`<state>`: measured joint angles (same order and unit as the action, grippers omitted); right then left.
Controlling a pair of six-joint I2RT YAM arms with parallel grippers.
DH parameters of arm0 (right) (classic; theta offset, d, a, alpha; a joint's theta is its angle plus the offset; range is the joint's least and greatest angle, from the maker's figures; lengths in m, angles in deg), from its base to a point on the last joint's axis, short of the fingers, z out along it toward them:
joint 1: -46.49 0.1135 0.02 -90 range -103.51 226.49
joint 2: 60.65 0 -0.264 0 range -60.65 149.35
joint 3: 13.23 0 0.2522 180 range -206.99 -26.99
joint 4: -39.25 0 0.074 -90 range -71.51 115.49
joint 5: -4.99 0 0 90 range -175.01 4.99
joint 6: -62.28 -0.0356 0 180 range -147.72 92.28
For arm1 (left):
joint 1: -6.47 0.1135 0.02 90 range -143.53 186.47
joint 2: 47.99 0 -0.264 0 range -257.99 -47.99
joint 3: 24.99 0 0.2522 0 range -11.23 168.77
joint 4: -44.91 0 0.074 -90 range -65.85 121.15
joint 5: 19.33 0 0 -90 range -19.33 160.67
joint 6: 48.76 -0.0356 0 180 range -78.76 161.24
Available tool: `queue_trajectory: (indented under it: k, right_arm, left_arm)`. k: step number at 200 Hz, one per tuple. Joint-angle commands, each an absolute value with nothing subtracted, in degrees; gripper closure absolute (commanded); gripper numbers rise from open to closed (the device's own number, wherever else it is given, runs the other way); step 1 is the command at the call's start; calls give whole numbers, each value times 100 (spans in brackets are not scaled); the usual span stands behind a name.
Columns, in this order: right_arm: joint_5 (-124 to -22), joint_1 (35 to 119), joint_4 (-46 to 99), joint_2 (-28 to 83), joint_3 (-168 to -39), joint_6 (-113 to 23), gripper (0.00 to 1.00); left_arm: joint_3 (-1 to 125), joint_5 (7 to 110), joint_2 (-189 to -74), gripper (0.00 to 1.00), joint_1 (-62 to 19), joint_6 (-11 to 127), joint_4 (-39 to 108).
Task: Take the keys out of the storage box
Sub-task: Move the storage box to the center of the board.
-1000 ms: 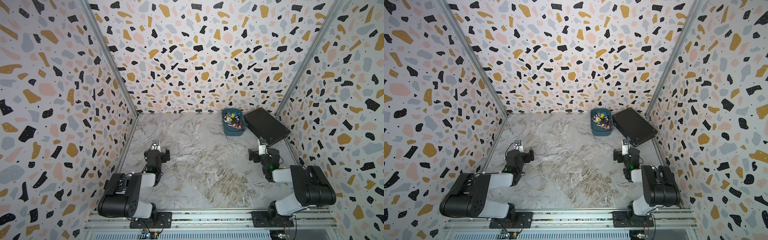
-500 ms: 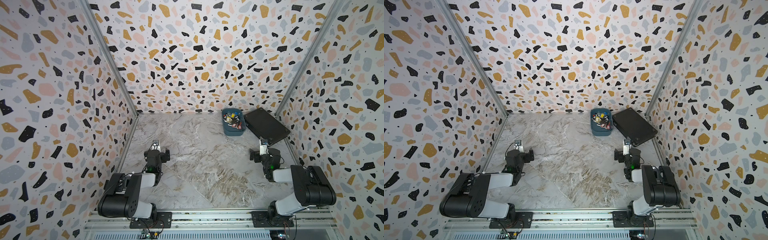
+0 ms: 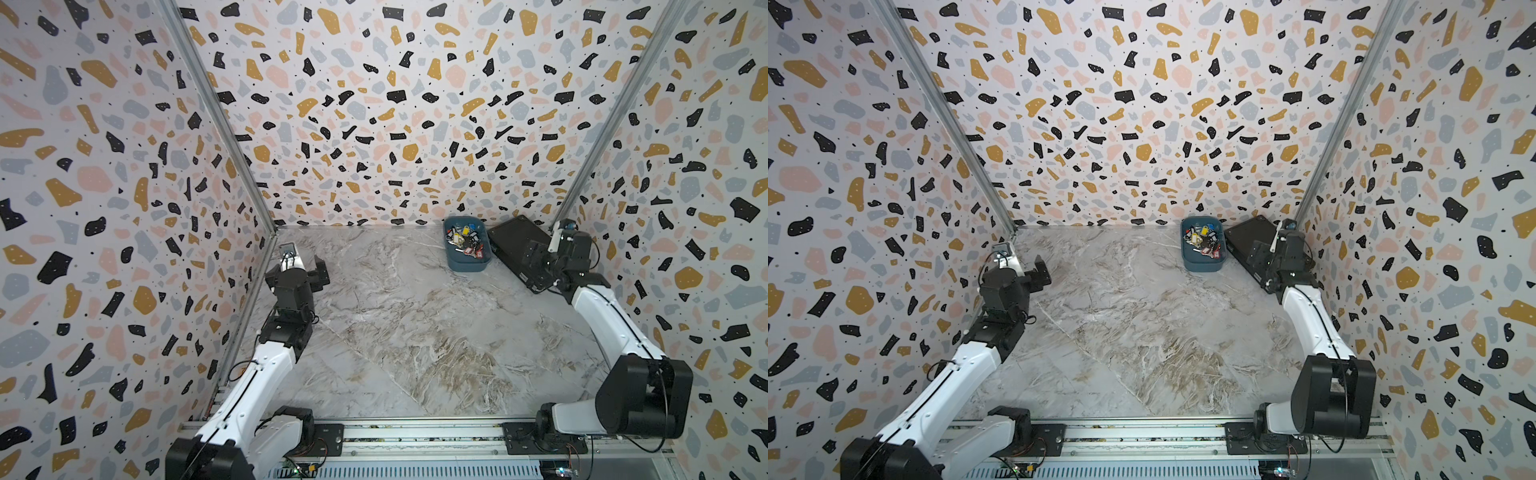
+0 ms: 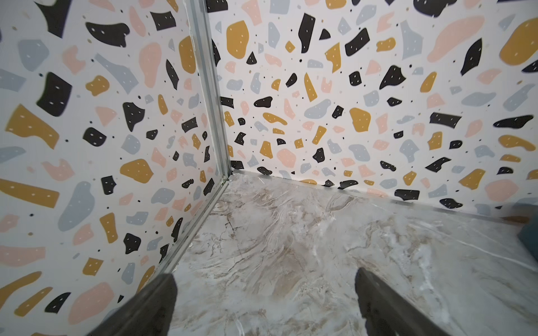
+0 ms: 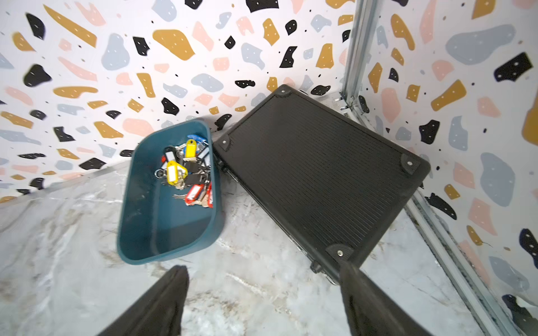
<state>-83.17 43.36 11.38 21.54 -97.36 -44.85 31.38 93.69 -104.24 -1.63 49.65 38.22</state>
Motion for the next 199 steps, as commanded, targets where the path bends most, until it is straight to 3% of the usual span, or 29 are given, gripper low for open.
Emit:
queue_trajectory:
  k: [1,30,42,65,79,100,136,199]
  right_arm:
    - [-7843,4444,-1306,2539,-10675,-4463,14]
    - [-7399,4772,-2432,3460,-12424,-4035,26]
    - [-7758,4967,-3157,4111,-13372,-3867,27]
    - [-7520,5097,-4121,5386,-14902,-3708,23]
    - [-7491,5135,-4236,5800,-15260,-3720,17]
    - [-7535,5204,-4263,6263,-15553,-3759,18]
    - [-7591,5262,-4257,6873,-16100,-3687,30]
    - [-7742,5285,-4219,7697,-17119,-3728,34]
  left_arm:
    - [3376,8927,-10405,1,-175,5377,2245]
    - [3758,8691,-10716,0,-188,5641,1538]
    - [3931,8564,-10939,0,-188,5709,1294]
    - [4175,8314,-11278,0,-196,5855,931]
    - [4265,8196,-11438,0,-210,5927,781]
    - [4332,8016,-11571,0,-228,5974,714]
    - [4457,7769,-11815,1,-241,6061,580]
    - [4528,7646,-11997,0,-446,6115,430]
